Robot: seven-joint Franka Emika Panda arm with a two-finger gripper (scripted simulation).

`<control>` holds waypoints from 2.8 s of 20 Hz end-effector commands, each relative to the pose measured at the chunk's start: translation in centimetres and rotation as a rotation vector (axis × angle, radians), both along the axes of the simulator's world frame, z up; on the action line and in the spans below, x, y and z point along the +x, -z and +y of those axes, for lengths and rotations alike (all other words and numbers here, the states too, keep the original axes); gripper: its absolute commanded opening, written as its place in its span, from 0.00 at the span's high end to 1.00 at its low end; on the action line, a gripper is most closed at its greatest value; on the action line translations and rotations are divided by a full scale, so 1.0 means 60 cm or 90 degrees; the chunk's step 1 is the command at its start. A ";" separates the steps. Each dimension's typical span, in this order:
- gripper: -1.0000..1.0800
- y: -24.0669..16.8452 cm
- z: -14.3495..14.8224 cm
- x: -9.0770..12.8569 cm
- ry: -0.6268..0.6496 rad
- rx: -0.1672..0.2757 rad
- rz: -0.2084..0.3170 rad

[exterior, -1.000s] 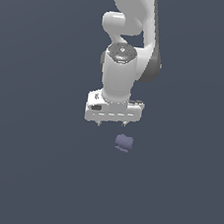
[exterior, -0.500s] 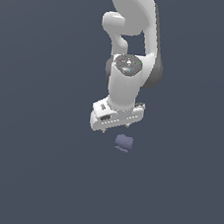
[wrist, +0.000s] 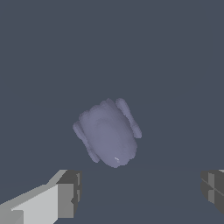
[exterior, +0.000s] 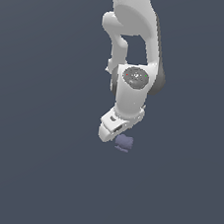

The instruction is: Pick up the object and move it to a goal position.

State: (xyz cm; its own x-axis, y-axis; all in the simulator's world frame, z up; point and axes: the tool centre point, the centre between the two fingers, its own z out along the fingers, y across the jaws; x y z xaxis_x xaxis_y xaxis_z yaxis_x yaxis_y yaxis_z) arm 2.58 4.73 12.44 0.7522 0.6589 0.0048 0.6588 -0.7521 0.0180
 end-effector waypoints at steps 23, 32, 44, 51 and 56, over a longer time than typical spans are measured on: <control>0.04 0.059 0.050 -0.001 -0.243 0.005 0.011; 0.04 0.124 0.051 -0.003 -0.245 0.005 0.011; 1.00 0.140 0.051 -0.001 -0.246 0.005 0.011; 1.00 0.131 0.053 0.002 -0.247 0.005 0.007; 1.00 0.109 0.044 0.001 -0.247 0.004 0.007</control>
State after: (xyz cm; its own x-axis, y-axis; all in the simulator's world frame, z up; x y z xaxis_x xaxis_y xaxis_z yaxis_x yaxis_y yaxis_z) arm 2.60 7.62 5.36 0.4463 0.8949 0.0032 0.8949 -0.4463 0.0040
